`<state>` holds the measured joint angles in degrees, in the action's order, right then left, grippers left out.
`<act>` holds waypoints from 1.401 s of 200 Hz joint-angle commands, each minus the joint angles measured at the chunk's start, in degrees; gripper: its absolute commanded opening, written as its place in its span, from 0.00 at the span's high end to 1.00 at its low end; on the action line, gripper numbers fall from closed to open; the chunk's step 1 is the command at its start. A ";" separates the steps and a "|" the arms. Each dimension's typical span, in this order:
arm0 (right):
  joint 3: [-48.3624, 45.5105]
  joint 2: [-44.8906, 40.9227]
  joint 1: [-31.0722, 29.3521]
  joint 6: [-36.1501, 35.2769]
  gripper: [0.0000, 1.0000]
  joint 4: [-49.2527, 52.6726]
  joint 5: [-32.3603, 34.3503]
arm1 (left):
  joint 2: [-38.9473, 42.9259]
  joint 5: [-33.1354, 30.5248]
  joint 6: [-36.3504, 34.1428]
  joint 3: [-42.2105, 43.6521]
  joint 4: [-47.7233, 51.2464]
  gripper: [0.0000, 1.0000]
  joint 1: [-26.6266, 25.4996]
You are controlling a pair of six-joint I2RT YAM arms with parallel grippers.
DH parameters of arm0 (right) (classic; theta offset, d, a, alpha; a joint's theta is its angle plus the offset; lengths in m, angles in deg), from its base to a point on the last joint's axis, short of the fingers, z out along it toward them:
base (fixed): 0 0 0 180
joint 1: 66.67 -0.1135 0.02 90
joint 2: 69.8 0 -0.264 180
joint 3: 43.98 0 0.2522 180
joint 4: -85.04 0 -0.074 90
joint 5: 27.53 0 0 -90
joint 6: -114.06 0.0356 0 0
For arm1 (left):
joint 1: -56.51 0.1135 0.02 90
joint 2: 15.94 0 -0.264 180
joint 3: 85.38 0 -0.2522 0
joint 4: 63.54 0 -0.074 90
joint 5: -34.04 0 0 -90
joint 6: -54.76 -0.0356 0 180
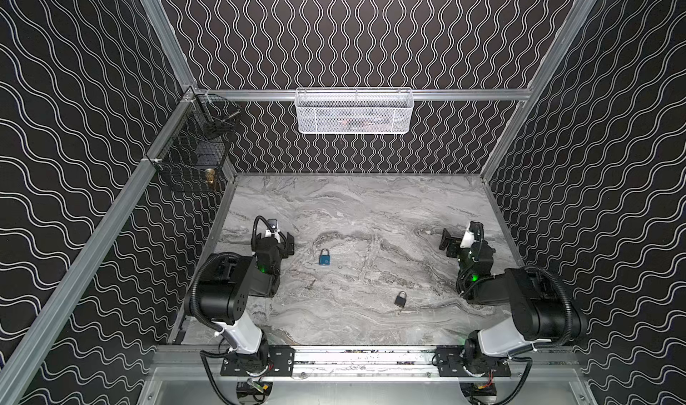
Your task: Unlock with the key
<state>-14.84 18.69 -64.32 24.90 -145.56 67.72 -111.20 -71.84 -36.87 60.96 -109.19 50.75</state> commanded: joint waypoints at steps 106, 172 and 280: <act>-0.10 -0.20 0.05 -0.40 0.01 -2.94 -0.16 | -0.04 0.22 -0.96 -0.31 -1.75 0.01 -0.04; -0.09 -0.10 0.02 -0.40 0.01 -2.92 -0.11 | -0.03 0.19 -1.00 -0.27 -1.84 0.01 -0.04; -1.18 -0.63 0.02 -0.84 0.01 -4.75 -0.47 | 0.13 0.21 -1.01 -0.12 -2.15 0.01 -0.04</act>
<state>-15.25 18.58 -64.29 24.90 -145.78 67.72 -111.20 -71.84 -37.02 60.96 -109.19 50.75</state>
